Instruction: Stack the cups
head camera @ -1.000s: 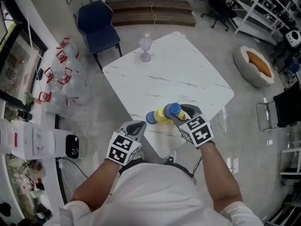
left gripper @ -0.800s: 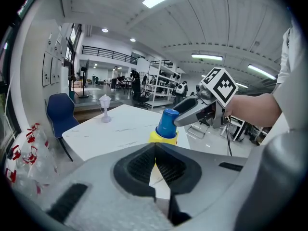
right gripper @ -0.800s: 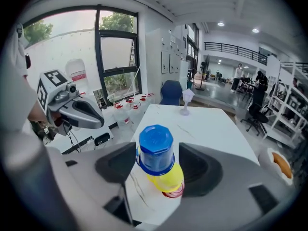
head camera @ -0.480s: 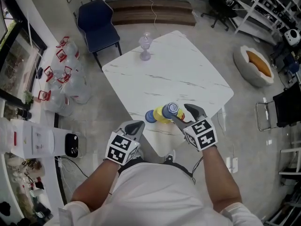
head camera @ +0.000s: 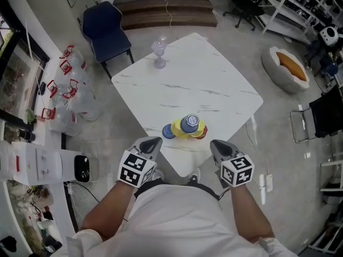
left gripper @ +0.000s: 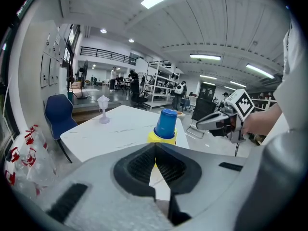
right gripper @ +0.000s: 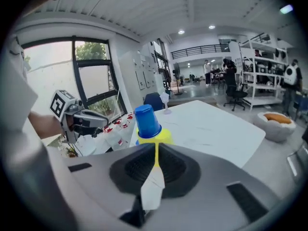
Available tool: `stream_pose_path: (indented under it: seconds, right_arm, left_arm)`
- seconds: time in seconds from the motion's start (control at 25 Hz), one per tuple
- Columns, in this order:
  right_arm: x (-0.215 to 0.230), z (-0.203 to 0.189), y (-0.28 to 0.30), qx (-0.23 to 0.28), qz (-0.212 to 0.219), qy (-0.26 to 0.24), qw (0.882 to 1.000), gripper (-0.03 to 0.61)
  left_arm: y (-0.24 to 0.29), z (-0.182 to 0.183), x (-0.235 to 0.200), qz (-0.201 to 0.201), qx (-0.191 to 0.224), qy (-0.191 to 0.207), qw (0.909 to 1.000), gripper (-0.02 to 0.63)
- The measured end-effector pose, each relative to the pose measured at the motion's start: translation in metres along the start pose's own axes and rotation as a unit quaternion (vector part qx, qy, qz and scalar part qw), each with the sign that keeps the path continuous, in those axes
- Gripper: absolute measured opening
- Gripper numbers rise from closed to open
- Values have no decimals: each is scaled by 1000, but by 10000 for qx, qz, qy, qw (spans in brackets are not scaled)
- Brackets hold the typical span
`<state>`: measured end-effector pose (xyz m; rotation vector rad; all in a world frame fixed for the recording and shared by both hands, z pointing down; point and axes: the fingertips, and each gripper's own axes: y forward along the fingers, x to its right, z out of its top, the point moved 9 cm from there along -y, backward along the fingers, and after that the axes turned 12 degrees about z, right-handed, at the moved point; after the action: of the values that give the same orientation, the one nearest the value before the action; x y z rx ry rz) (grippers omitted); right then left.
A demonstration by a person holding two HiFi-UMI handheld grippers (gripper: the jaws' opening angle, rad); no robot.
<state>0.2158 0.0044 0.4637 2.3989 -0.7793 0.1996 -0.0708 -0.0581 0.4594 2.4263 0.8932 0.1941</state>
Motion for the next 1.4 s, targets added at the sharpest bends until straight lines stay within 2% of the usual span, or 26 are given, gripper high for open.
stream_pose_path:
  seconds: [0.12, 0.6, 1.4]
  right_arm:
    - [-5, -18, -4, 44, 40, 245, 9997, 8]
    - [-12, -49, -3, -193, 64, 154, 9997, 5]
    - [-9, -39, 7, -272, 318, -3, 9991, 5]
  left_arm:
    - [0, -1, 2, -33, -25, 35, 10000, 9]
    - [-1, -7, 7, -170, -133, 155, 9996, 9]
    - [5, -7, 12, -103, -136, 87, 9998, 9]
